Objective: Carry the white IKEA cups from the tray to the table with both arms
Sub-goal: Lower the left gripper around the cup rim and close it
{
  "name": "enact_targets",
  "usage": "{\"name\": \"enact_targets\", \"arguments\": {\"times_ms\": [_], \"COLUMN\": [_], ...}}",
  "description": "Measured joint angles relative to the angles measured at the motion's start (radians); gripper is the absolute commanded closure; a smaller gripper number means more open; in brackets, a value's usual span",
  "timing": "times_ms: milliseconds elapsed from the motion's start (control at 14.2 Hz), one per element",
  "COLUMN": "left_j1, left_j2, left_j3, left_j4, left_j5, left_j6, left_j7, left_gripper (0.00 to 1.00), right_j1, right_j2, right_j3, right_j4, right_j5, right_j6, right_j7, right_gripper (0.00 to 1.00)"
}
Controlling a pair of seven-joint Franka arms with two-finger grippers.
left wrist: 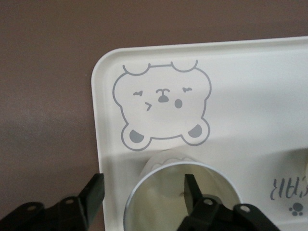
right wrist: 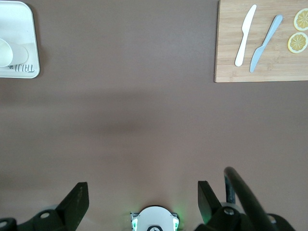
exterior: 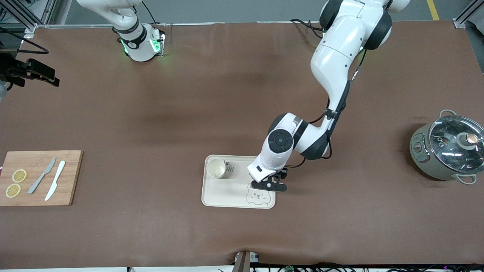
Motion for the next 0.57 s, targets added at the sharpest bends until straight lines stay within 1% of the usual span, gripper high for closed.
{"name": "enact_targets", "arguments": {"times_ms": [565], "left_j1": [0.003], "left_j2": [0.0], "left_j3": [0.001], "left_j4": [0.0], "left_j5": [-0.011], "left_j6": [-0.007], "left_j7": [-0.003], "left_gripper": [1.0], "right_j1": [0.001], "right_j2": [0.003], "right_j3": [0.001], "right_j4": [0.0], "right_j5": [0.001], "right_j6": [0.0], "right_j7": [0.0], "right_gripper": [0.0]}}
